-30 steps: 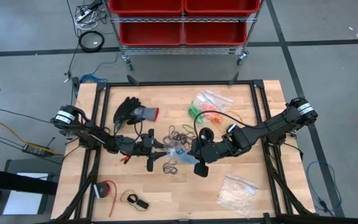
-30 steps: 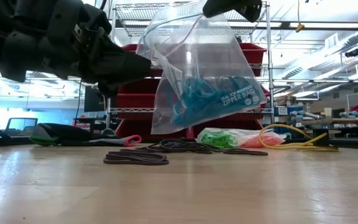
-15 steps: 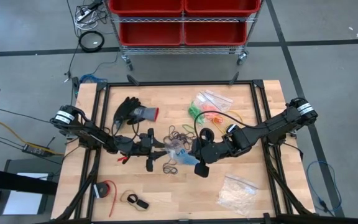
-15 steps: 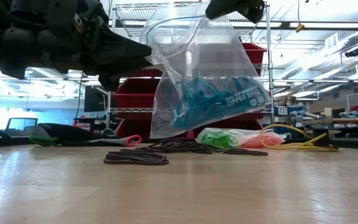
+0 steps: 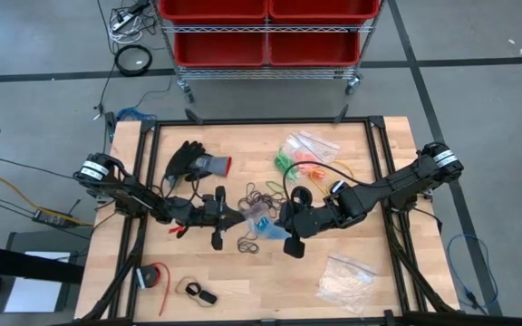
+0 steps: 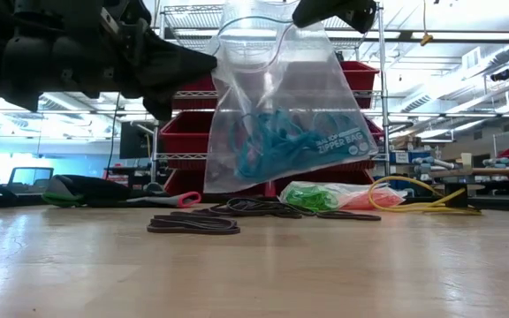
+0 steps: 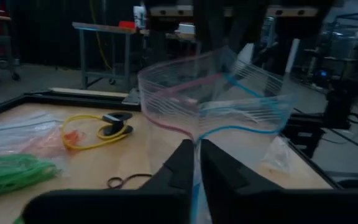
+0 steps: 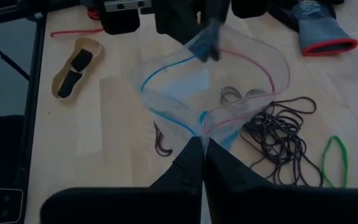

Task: Sort rubber bands
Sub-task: Close the transparent zip bag

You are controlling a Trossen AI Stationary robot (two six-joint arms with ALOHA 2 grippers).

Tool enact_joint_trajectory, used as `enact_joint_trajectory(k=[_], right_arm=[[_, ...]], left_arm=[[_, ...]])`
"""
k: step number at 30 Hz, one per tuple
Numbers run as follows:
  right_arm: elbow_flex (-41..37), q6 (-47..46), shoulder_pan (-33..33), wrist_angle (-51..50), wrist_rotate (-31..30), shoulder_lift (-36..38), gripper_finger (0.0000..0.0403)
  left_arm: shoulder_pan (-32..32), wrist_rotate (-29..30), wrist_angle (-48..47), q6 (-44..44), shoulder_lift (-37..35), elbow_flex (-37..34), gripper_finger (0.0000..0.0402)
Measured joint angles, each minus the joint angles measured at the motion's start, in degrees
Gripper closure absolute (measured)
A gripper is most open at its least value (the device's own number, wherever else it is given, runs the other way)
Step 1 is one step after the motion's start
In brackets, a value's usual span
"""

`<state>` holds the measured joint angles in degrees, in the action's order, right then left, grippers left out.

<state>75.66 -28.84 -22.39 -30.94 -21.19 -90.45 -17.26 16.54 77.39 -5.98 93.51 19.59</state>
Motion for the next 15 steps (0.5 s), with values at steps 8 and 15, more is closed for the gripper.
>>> enact_joint_trajectory(k=[8,15], right_arm=[[0.0,-0.47,0.0,-0.05,0.43,0.0,0.0403],[0.0,-4.36,0.0,-5.62,2.0,0.01,0.0403]], left_arm=[[0.0,-3.24,-0.4,1.44,0.0,0.0,0.0398],[0.0,-7.36,-2.94,1.37,-2.4,0.0,0.04]])
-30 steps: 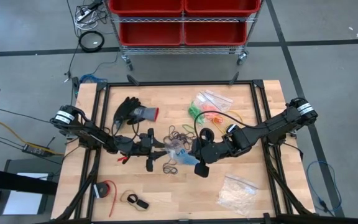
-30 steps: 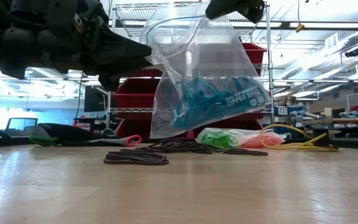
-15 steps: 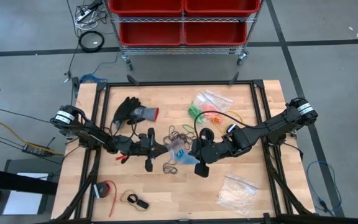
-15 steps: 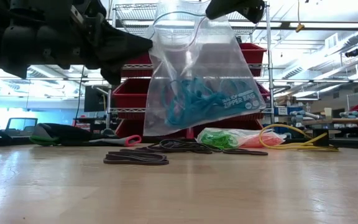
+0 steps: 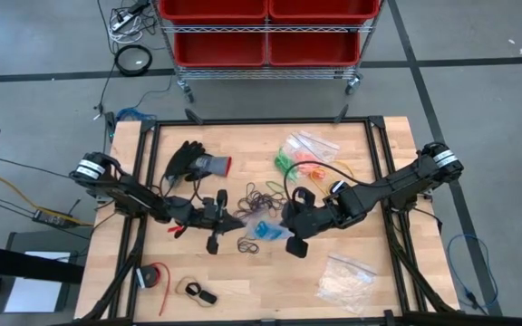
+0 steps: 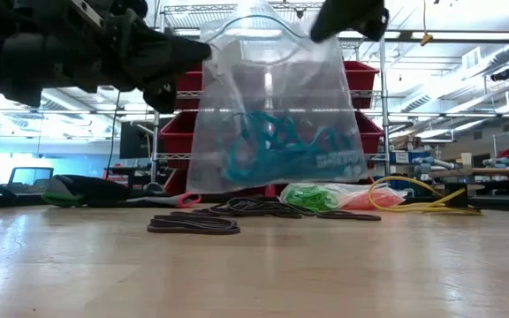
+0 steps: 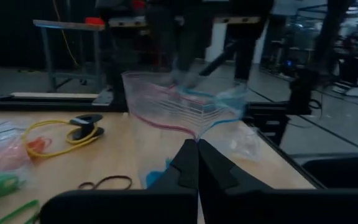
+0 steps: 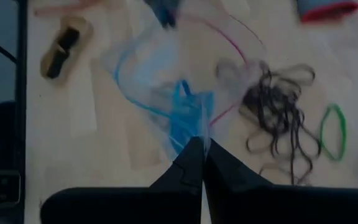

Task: Sort rubber bands
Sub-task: Close the transparent zip bag

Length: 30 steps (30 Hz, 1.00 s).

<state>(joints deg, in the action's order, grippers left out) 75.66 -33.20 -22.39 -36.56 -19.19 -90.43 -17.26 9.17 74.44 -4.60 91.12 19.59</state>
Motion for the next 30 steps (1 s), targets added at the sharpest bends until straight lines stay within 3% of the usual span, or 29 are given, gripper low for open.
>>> enact_joint_trajectory(k=[8,14,21,30], right_arm=[[0.0,-0.8,-1.72,-1.73,-0.86,-0.02,0.0403],[0.0,-0.49,-2.59,-2.09,-5.37,-0.01,0.0403],[0.0,0.82,-3.84,-0.1,-10.59,-0.02,0.0403],[0.0,0.63,-4.49,0.85,-11.25,0.0,0.0403]], left_arm=[[-0.04,-0.58,-13.08,2.35,-11.92,0.0,0.04],[-0.15,0.37,-27.04,2.62,-19.69,0.0,0.0401],[-0.54,1.74,-31.03,2.23,-20.82,0.0,0.0401],[-0.54,3.52,-31.13,2.43,-20.82,0.0,0.0401]])
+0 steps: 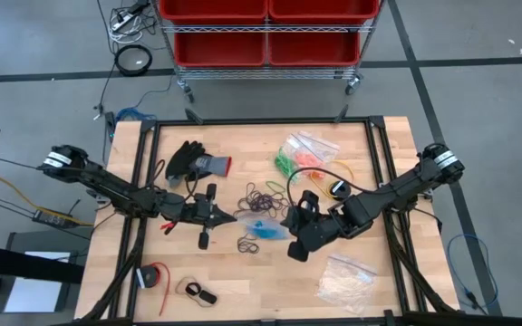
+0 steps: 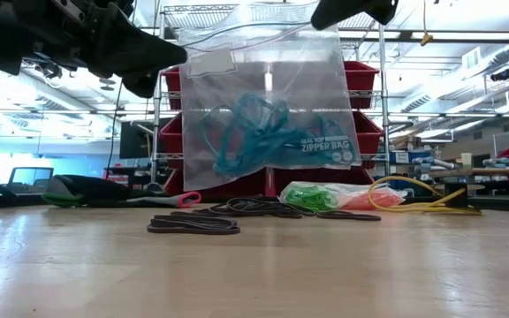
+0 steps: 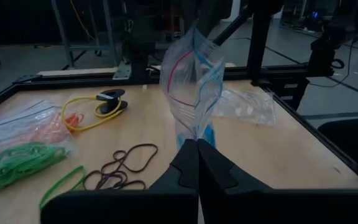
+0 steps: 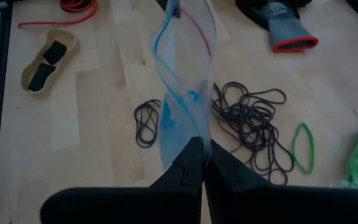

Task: Sort rubber bands
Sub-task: Close the transparent zip bag

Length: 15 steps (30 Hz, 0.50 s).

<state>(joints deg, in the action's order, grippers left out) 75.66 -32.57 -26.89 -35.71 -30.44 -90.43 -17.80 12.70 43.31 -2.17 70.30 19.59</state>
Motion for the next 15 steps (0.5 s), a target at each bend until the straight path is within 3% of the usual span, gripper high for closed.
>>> enact_joint_trajectory(k=[7,15], right_arm=[[0.0,-0.21,0.04,-0.1,-0.02,-0.01,0.0387],[0.0,0.03,0.04,-0.1,0.2,-0.02,0.0314]], left_arm=[[0.0,0.34,0.86,0.04,0.0,0.0,0.0401],[0.01,-0.14,2.43,0.24,0.0,0.0,0.0401]])
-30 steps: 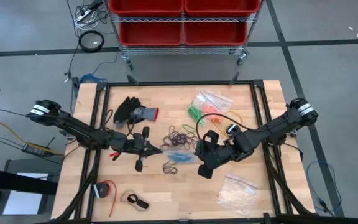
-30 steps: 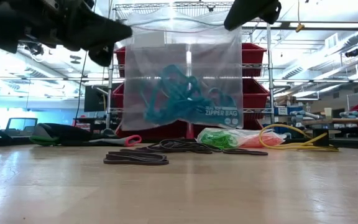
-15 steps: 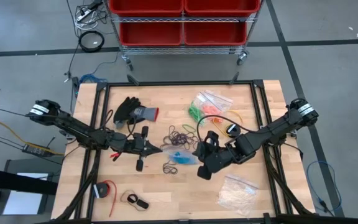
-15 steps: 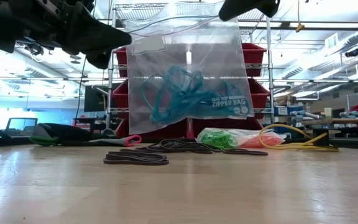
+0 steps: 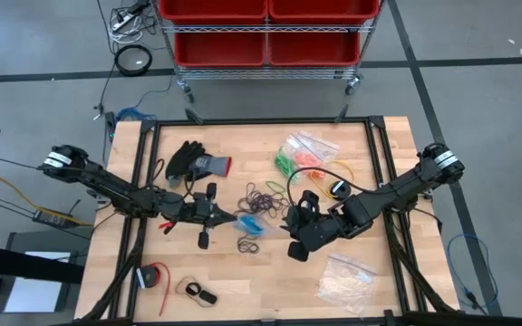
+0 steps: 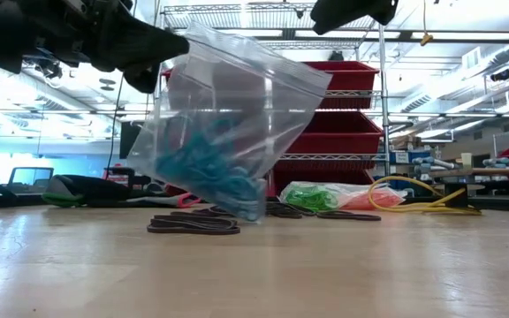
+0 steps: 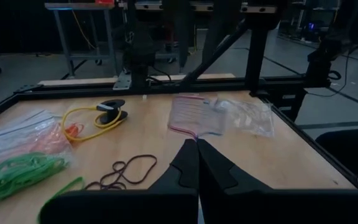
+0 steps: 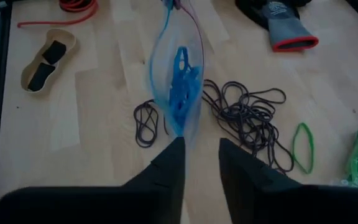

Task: Sort rubber bands
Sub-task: Close the transparent zip bag

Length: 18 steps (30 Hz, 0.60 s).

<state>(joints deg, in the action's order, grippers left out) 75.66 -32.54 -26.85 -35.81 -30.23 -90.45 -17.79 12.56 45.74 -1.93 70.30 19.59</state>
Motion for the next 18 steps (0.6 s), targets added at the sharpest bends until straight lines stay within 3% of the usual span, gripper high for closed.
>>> enact_joint_trajectory(k=[6,12,18], right_arm=[[0.0,0.11,0.0,1.65,0.26,0.0,0.0265],[0.0,7.42,0.0,11.94,1.77,0.0,0.0245],[0.0,7.02,0.02,4.49,1.77,-0.27,0.0246]], left_arm=[[0.0,-1.27,-0.33,-0.02,0.0,0.0,0.0401],[0.03,-1.93,-0.9,0.22,0.0,1.67,0.0401],[0.03,-2.04,-7.06,1.62,0.0,4.31,0.0401]])
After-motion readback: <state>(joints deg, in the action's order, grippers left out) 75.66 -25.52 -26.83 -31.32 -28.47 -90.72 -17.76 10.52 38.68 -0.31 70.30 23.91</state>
